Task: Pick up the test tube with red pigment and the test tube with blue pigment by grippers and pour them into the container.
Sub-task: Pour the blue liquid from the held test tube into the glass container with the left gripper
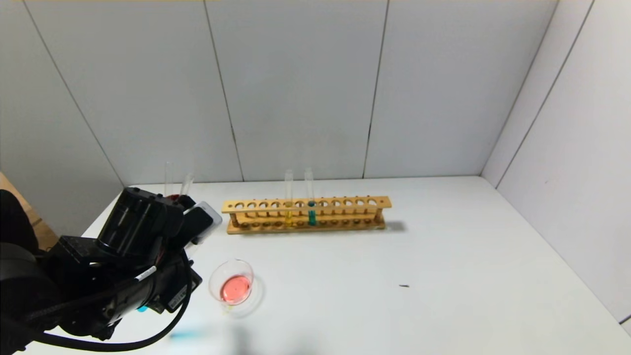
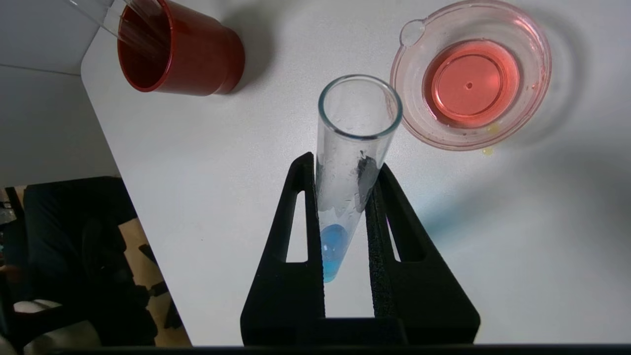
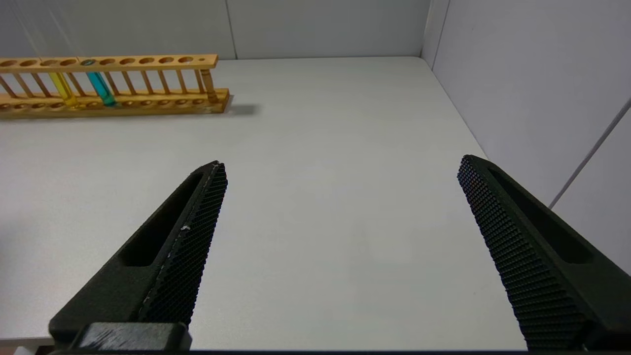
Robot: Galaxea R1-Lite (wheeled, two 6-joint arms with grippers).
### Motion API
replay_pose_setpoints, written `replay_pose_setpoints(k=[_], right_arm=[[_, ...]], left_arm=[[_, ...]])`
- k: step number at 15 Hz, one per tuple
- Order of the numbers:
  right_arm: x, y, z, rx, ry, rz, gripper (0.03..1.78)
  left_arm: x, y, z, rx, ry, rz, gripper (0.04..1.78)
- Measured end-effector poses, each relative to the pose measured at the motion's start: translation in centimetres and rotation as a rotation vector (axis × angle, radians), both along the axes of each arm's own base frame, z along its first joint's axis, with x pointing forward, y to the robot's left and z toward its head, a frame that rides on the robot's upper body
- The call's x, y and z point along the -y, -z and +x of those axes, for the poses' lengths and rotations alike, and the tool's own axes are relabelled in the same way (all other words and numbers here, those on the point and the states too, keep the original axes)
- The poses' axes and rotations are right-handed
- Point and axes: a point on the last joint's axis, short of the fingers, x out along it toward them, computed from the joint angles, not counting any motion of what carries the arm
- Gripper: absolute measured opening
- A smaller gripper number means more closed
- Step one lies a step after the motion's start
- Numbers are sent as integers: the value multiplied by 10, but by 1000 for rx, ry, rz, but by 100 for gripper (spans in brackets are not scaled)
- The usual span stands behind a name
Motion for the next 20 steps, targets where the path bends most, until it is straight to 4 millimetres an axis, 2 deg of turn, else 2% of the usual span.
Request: replay_pose_setpoints(k=[8,20], right_arm=[[0,0,0,0,0,0,171],[0,0,0,0,0,0,171]], left_arm=[[-4,11,-4,-117,134,217,30],[4,25,10,-200,181,305,30]])
